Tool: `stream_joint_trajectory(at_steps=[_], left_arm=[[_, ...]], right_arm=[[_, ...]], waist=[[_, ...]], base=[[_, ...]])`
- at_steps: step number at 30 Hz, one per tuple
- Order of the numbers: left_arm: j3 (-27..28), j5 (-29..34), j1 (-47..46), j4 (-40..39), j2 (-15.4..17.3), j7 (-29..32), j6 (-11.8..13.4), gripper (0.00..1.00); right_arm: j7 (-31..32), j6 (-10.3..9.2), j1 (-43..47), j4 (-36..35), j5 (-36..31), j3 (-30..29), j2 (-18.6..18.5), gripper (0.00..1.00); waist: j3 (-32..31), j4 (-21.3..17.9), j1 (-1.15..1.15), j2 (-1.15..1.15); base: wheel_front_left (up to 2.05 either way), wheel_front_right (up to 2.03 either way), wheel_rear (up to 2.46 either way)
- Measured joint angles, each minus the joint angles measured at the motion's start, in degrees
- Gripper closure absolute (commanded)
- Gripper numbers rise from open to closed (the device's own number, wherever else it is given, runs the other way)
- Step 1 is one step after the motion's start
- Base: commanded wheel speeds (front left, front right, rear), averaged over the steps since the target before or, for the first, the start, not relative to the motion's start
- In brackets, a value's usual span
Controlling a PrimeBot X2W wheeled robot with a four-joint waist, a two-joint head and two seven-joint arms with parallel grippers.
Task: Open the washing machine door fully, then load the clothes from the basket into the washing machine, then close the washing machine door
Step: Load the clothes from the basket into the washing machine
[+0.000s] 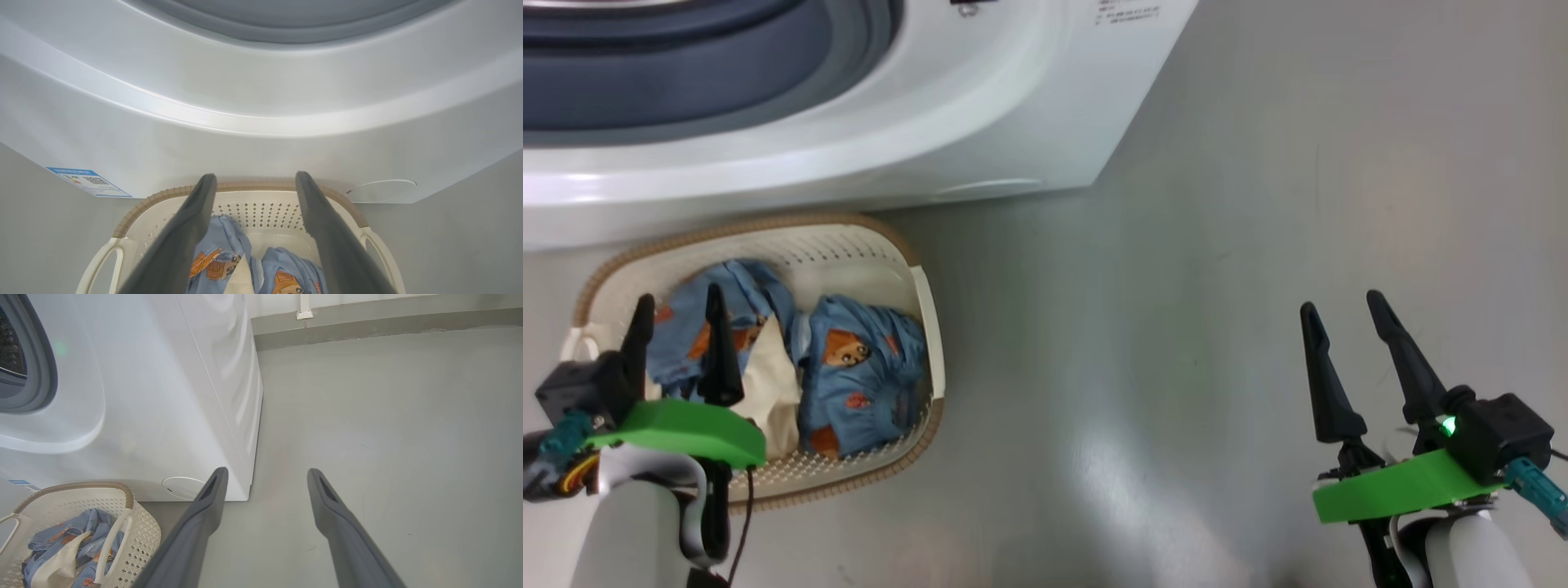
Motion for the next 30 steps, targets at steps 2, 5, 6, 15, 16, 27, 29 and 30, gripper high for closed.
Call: stream_joint_trajectory(at_steps=[2,5,6,15,16,27,29,30], left_arm=[[0.0,0.1,-0.6,0.9,0.2,0.0,-0.1,0.0],[0.3,0.3,-2.4,4.1,0.5,0.0,-0.7,0.0],[0.4,0.3,-2.9,5.1,0.6,0.0,-1.1,0.0],[-0.4,1.7,-8.1,15.3,3.9,0.0,-2.3,0.0],[-0.8,2.0,-8.6,16.4,4.3,0.0,-2.3,0.0],[-4.2,5.2,-13.8,27.8,8.6,2.9,-2.9,0.0],[-4.6,5.2,-14.3,29.2,9.2,3.3,-2.9,0.0],[-4.9,5.4,-14.6,30.1,9.5,3.8,-2.9,0.0]], right_arm=[[0.0,0.0,-0.3,0.0,0.0,0.0,0.0,0.0],[0.0,0.0,-1.0,0.0,0.0,0.0,0.0,0.0],[0.0,0.0,-1.0,0.0,0.0,0.1,-0.1,0.0],[0.0,0.0,-2.6,0.0,0.1,0.7,-0.1,0.0],[0.0,0.0,-2.7,-0.1,0.2,0.8,-0.1,0.0],[0.0,0.0,-3.9,-0.4,1.4,2.1,-0.1,0.0],[-0.1,0.0,-4.3,-0.5,1.6,2.2,-0.1,0.0],[-0.2,0.0,-4.4,-0.5,1.7,2.2,-0.1,0.0]], waist=[[0.6,0.0,0.0,0.0],[2.1,-0.2,0.0,0.0],[2.6,-0.2,0.0,0.0],[6.1,-1.5,0.0,0.0],[6.5,-1.7,0.0,0.0],[10.7,-4.1,0.0,0.0],[11.3,-4.5,0.0,0.0],[11.6,-4.7,0.0,0.0]], base=[[0.0,0.0,0.0],[0.0,0.0,0.0],[0.0,0.0,0.0],[0.0,0.0,0.0],[0.0,0.0,0.0],[0.0,0.0,0.0],[0.0,0.0,0.0],[0.0,0.0,0.0]])
